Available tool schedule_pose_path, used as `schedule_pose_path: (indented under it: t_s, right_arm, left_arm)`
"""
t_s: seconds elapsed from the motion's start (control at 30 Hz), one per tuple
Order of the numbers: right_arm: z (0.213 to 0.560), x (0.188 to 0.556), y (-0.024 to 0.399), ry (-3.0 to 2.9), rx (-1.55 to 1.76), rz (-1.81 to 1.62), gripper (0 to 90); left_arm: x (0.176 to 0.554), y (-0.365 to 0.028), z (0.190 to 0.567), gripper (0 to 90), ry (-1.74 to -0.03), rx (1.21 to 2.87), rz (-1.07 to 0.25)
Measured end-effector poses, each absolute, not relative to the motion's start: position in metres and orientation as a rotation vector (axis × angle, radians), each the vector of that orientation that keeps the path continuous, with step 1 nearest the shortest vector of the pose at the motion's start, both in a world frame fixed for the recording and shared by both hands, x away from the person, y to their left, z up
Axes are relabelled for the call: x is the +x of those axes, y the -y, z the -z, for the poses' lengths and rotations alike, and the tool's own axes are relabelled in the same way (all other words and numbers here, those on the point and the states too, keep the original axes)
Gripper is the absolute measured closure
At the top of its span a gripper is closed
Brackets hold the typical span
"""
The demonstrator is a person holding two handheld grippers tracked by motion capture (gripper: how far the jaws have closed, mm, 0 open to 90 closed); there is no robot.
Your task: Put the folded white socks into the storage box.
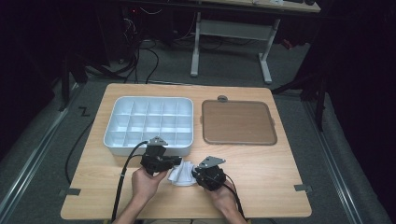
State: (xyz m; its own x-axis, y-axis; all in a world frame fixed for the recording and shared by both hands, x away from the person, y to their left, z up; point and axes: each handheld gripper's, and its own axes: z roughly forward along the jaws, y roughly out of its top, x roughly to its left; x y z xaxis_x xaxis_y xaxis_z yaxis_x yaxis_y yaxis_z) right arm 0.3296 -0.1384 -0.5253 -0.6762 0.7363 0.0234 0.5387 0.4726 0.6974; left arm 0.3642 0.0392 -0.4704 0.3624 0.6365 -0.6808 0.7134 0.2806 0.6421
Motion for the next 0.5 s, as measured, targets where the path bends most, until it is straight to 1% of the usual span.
schedule_pose_path:
  t_s: [0.5]
  right_arm:
    - [0.5241,0.3298,0.1349,-2.471,1.061,-0.999,79.5]
  left_arm:
    - [0.3674,-0.0308,0.4768,85.0,-1.319,1.433,0.064]
